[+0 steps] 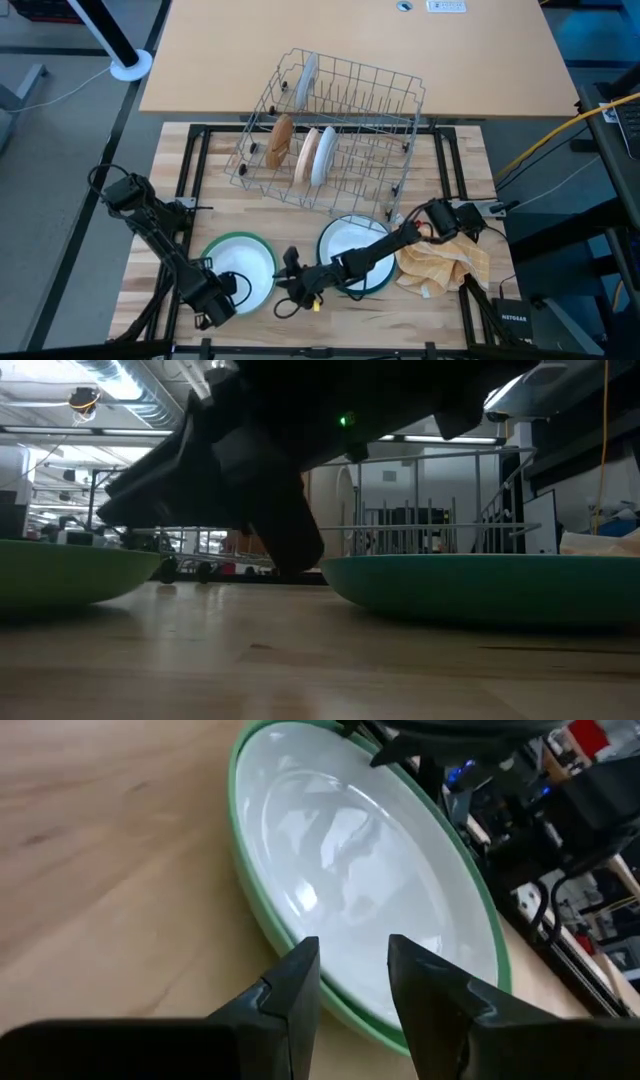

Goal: Sort dishes
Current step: Put the left white plate in the dish rack

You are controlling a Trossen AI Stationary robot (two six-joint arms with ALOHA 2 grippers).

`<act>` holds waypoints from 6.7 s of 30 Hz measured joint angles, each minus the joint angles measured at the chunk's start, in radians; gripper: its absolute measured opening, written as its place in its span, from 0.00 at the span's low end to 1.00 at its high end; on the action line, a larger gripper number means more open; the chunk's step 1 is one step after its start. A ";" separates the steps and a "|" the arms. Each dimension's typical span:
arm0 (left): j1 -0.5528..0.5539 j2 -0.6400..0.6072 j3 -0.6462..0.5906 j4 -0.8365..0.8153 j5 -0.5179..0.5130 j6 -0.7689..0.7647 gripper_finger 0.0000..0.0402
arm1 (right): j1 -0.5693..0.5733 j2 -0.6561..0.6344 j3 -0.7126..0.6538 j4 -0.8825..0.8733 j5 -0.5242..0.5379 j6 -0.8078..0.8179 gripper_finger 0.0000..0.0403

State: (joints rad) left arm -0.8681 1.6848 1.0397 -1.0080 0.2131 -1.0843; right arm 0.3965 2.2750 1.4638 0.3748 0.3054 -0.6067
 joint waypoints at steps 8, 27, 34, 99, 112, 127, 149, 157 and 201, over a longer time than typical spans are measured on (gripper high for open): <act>0.015 0.002 0.000 0.002 -0.018 -0.001 0.36 | -0.040 0.000 0.000 -0.050 0.005 0.016 0.31; 0.049 0.002 0.000 -0.003 -0.010 0.038 0.36 | -0.063 -0.005 0.003 -0.141 -0.010 0.027 0.31; 0.058 0.002 0.000 0.000 -0.060 0.046 0.36 | -0.063 -0.006 0.003 -0.157 -0.010 0.026 0.31; 0.065 0.000 0.012 -0.011 -0.384 0.531 0.04 | -0.063 0.004 0.035 -0.079 0.105 0.022 0.31; 0.065 0.000 0.102 -0.108 -0.409 0.378 0.01 | -0.062 0.004 0.047 -0.095 0.095 0.022 0.31; 0.069 0.001 0.163 -0.166 -0.412 0.335 0.01 | -0.062 0.002 0.048 -0.092 0.050 0.022 0.31; 0.175 0.001 0.202 -0.153 -0.435 0.435 0.00 | -0.064 0.001 0.049 -0.080 0.015 0.022 0.31; 0.198 0.001 0.202 -0.144 -0.437 0.436 0.00 | -0.084 0.000 0.049 -0.092 0.014 0.067 0.31; 0.200 -0.001 0.203 -0.104 -0.461 0.480 0.36 | -0.055 0.004 0.245 -0.313 -0.045 0.043 0.06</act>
State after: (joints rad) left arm -0.6685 1.6840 1.2423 -1.1117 -0.2477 -0.6048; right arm 0.3413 2.2787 1.7090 0.0621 0.2607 -0.5637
